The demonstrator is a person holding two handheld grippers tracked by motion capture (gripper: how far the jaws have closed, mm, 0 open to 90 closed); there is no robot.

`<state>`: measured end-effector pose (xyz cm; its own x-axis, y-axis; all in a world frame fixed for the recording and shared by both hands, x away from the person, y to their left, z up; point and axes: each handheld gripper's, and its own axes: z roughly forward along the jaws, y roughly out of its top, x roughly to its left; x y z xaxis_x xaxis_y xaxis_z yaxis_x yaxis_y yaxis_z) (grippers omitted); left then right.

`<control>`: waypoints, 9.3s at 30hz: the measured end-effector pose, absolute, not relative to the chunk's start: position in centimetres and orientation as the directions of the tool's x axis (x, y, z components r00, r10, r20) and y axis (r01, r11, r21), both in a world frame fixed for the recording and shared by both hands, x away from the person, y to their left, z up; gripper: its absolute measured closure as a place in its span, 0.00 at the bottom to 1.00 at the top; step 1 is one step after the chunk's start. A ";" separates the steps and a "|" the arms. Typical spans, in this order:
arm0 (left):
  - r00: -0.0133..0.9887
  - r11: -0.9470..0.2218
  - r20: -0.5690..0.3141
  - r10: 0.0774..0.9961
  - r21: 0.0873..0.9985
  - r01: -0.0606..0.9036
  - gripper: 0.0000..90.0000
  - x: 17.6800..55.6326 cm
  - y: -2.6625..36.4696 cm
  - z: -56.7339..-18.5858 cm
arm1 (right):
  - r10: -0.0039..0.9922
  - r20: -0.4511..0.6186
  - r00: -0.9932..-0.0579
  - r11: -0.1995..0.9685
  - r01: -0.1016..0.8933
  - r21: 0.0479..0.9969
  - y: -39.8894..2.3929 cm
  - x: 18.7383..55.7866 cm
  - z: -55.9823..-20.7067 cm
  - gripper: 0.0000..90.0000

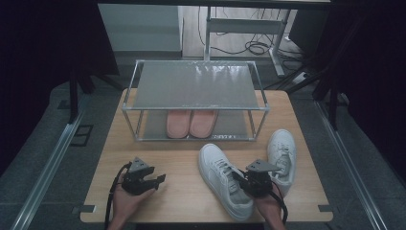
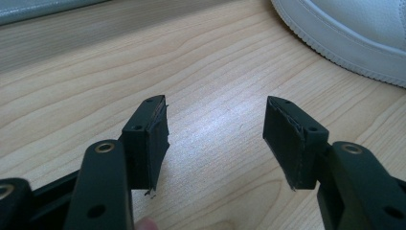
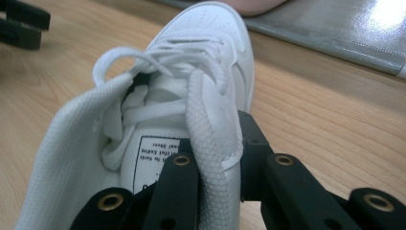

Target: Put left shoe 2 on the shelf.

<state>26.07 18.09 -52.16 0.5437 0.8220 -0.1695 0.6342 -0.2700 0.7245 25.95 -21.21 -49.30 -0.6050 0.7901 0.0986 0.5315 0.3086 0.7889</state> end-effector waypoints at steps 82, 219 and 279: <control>0.530 -0.252 -0.172 0.830 0.732 0.633 0.47 26.1 19.0 -51.8 | 0.692 0.237 -0.682 -0.041 0.291 0.956 -21.4 26.0 -38.0 0.92; 0.531 -0.211 -0.218 0.819 0.746 0.631 0.47 26.6 20.1 -51.6 | 0.864 0.349 -0.364 -0.148 0.479 0.865 -8.3 54.0 -33.0 0.88; 0.542 -0.240 -0.187 0.819 0.746 0.621 0.47 26.0 19.4 -51.3 | 0.779 0.291 -0.556 -0.004 0.459 0.888 -14.4 45.1 -37.8 0.96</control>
